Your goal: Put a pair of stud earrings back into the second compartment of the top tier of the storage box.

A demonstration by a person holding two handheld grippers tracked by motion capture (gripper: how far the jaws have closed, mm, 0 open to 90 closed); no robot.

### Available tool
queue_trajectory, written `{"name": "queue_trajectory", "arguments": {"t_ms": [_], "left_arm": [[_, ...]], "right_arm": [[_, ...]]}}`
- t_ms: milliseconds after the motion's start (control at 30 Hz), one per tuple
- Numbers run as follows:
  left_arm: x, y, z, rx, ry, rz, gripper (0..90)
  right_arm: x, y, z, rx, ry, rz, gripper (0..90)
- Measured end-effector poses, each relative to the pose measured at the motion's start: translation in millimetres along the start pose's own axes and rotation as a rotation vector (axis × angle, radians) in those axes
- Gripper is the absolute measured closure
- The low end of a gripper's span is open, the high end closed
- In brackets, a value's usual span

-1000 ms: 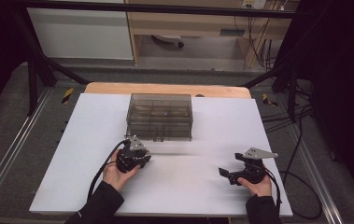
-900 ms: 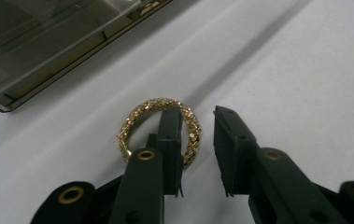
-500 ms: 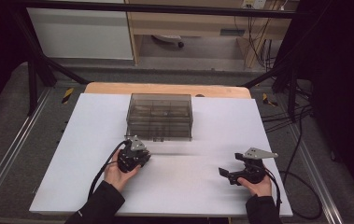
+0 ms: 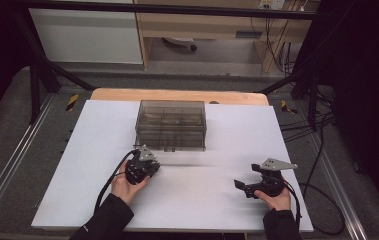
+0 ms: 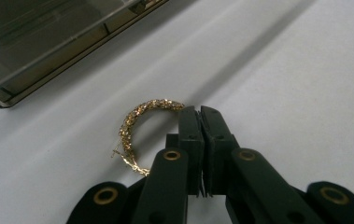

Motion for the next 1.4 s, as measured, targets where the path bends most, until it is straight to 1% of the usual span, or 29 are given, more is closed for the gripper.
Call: {"name": "queue_trajectory", "arguments": {"t_ms": [467, 967, 1400], "left_arm": [[6.7, 0.2, 2.8, 0.001, 0.024, -0.004, 87.4], [19.1, -0.5, 6.7, -0.010, 0.051, 0.016, 87.7], [32.8, -4.0, 10.5, -0.021, 0.073, 0.034, 87.8]], "right_arm": [[0.0, 0.0, 0.1, -0.001, 0.001, 0.000, 1.1], [0.0, 0.0, 0.1, -0.001, 0.001, 0.000, 1.1], [0.1, 0.1, 0.0, 0.002, 0.000, -0.002, 1.1]]}}
Point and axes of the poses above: each handheld gripper's, and its own axes: x roughly backward along the jaws, z roughly out of its top, y roughly to its right, the point moved 7 cm from there along -x, roughly forward along the jaws, and after that the axes turned 2 degrees about -x, right-handed, at the moved point
